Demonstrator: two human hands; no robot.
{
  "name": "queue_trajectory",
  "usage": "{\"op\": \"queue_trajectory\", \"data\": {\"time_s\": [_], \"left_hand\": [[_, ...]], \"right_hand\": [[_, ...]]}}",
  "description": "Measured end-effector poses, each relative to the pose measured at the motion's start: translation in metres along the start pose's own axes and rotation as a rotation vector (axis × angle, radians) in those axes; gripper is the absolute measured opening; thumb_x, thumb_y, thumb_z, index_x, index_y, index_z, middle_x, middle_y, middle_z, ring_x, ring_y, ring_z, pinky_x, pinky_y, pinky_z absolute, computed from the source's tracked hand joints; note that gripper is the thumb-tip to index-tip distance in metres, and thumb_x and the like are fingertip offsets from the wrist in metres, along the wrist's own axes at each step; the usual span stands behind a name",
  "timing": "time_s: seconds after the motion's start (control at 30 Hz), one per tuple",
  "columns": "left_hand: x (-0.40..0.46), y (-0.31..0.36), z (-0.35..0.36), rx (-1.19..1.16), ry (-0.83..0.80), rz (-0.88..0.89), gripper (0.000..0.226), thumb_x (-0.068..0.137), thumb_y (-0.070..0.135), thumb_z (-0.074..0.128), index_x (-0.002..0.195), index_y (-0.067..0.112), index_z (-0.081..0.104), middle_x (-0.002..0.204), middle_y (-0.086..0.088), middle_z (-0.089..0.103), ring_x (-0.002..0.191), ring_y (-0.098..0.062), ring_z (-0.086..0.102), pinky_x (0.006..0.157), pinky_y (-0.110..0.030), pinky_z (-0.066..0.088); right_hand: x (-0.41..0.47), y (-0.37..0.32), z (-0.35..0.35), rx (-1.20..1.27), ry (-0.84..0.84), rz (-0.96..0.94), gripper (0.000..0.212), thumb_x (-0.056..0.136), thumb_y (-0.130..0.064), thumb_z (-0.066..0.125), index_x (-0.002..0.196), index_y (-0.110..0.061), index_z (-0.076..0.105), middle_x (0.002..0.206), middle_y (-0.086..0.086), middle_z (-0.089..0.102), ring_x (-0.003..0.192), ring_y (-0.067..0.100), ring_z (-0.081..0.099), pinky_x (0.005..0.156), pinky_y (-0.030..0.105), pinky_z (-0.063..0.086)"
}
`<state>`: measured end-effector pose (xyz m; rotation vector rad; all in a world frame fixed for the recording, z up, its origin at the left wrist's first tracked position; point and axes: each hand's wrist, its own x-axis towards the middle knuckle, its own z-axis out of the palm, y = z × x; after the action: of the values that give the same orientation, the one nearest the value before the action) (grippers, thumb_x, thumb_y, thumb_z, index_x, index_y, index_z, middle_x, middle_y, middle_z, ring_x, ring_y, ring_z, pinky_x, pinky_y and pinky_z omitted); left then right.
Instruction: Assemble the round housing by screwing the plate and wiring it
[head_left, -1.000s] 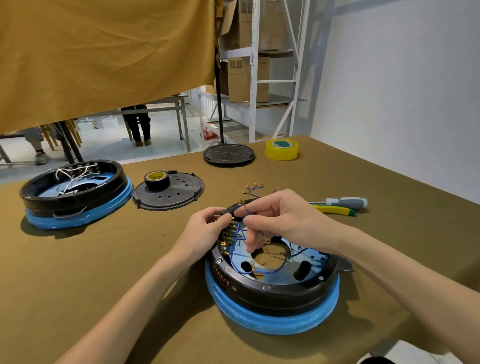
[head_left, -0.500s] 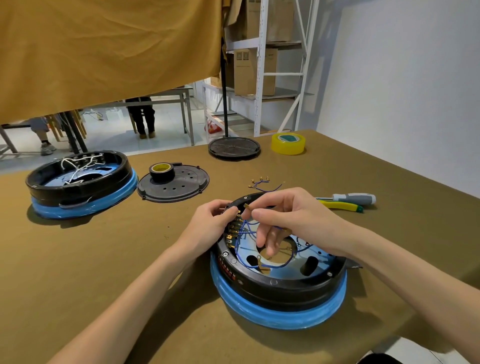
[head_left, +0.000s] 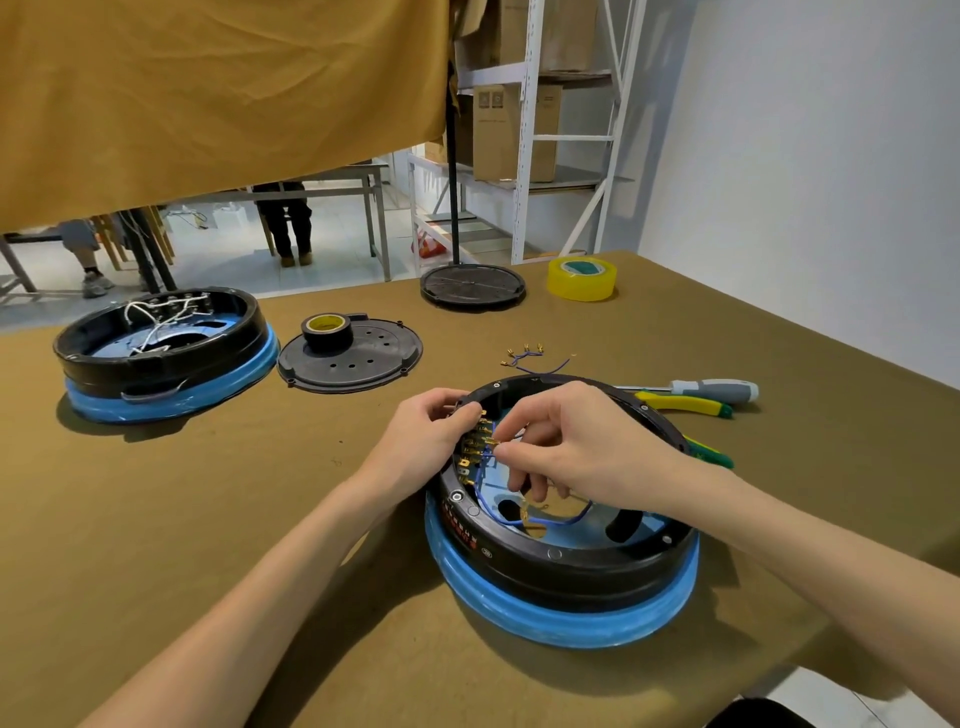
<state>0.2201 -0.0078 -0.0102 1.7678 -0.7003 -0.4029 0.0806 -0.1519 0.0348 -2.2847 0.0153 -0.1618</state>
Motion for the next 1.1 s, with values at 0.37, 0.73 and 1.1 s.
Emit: {"op": "queue_trajectory", "data": {"time_s": [0.37, 0.73, 1.1], "left_hand": [[0.003, -0.003, -0.001, 0.007, -0.015, 0.019, 0.010, 0.101, 0.029, 0.060, 0.108, 0.032, 0.066, 0.100, 0.008, 0.073, 0.080, 0.005, 0.069, 0.066, -0.013, 0.048], [0.003, -0.003, -0.001, 0.006, -0.002, 0.009, 0.011, 0.101, 0.029, 0.060, 0.110, 0.032, 0.066, 0.098, 0.008, 0.072, 0.078, 0.004, 0.068, 0.068, -0.017, 0.046], [0.001, -0.002, 0.001, -0.021, 0.008, -0.006, 0.015, 0.101, 0.026, 0.060, 0.114, 0.025, 0.068, 0.097, 0.005, 0.073, 0.074, 0.004, 0.068, 0.063, -0.013, 0.049]], "right_hand": [[0.011, -0.005, 0.004, 0.035, -0.116, 0.152, 0.013, 0.102, -0.019, 0.063, 0.095, -0.009, 0.068, 0.068, 0.004, 0.072, 0.051, 0.013, 0.063, 0.047, 0.018, 0.046], [0.023, -0.027, 0.002, 0.153, -0.268, 0.474, 0.020, 0.098, -0.015, 0.065, 0.107, 0.001, 0.072, 0.070, 0.005, 0.072, 0.050, 0.014, 0.062, 0.041, 0.021, 0.047], [0.021, -0.025, 0.012, 0.133, -0.205, 0.471, 0.015, 0.101, -0.017, 0.061, 0.100, -0.007, 0.073, 0.070, 0.006, 0.073, 0.054, 0.013, 0.061, 0.043, 0.020, 0.048]]}}
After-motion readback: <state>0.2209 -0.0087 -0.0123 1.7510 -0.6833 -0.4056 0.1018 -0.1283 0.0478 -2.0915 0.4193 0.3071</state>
